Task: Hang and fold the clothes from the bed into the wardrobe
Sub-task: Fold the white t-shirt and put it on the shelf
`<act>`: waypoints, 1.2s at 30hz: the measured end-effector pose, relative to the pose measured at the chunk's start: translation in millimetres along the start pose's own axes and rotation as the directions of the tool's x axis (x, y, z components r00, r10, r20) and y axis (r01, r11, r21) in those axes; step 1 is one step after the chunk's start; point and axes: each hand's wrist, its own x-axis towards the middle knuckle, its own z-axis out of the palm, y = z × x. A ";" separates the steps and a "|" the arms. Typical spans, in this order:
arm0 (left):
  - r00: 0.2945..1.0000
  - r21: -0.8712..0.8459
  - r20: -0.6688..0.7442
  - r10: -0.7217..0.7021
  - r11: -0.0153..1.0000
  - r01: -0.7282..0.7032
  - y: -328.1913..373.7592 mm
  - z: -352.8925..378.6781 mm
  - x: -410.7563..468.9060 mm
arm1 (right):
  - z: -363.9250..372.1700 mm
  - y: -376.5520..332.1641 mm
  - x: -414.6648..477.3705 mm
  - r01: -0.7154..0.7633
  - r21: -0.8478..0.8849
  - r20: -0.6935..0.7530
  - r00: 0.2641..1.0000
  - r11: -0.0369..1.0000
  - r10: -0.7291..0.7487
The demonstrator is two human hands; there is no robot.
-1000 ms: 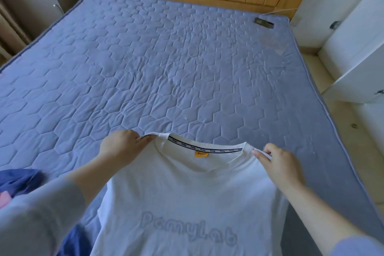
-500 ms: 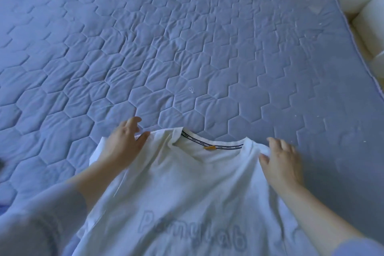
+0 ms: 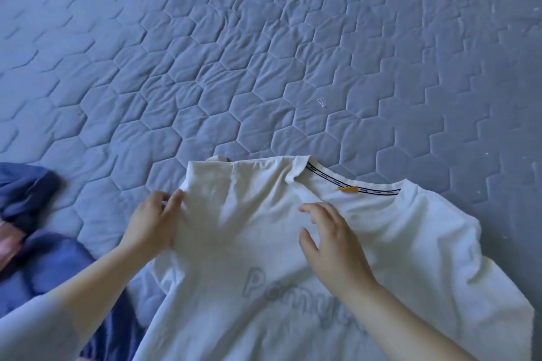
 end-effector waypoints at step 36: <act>0.953 -0.653 0.172 -0.248 0.696 0.299 -108.4 -39.7 -24.7 | 54.8 -139.5 125.8 -0.223 -0.286 0.360 0.876 0.932 0.320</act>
